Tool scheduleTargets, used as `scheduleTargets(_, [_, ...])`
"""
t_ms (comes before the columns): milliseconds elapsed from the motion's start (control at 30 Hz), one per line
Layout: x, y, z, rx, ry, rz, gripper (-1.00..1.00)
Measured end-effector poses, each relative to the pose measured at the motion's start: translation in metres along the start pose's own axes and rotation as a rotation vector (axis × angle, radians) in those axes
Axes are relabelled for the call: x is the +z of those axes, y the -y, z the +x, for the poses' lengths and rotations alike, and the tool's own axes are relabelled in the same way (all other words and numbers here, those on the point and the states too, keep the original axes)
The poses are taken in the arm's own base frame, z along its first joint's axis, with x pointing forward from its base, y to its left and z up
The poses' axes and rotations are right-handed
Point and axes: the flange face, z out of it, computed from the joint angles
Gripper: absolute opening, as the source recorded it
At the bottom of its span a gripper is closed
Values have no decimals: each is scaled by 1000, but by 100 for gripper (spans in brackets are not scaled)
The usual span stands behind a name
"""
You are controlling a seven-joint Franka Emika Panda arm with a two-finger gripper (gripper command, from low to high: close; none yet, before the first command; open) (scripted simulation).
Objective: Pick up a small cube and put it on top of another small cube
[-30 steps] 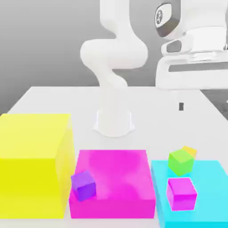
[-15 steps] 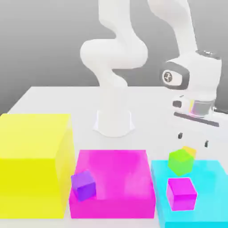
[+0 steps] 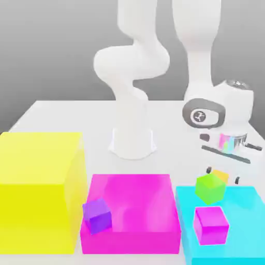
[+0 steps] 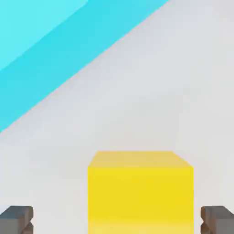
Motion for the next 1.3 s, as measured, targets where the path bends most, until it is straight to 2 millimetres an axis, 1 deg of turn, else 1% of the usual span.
scheduleTargets(33, [5,-1,2,-2,-4,-1,0])
scheduleTargets(67, [8,-1,3,-3,-6,-2,-100])
scheduleTargets(300, [7,-1,3,-2,-4,-1,-100])
scheduleTargets(500, [-19,3,-5,3,12,5,-100])
scheduleTargets(667, [-40,4,-6,3,12,6,-100])
scheduleTargets(867, [-57,-2,-1,-9,-2,2,-100])
scheduleTargets(900, [-59,-2,-1,-17,-7,-1,-100])
scheduleTargets(933, [-62,-1,-7,-37,-16,-5,-100])
scheduleTargets(1067, [-78,13,-41,-130,-81,-12,-100])
scheduleTargets(1100, [-83,20,-46,-129,-98,-8,-100])
scheduleTargets(1133, [-89,30,-45,-97,-110,-4,-100])
scheduleTargets(1167, [-94,43,-40,-43,-120,0,-100])
scheduleTargets(1233, [-104,70,-22,75,-132,7,-100])
scheduleTargets(1267, [-109,83,-11,139,-135,9,-100])
scheduleTargets(1300, [-113,97,7,218,-136,10,-100])
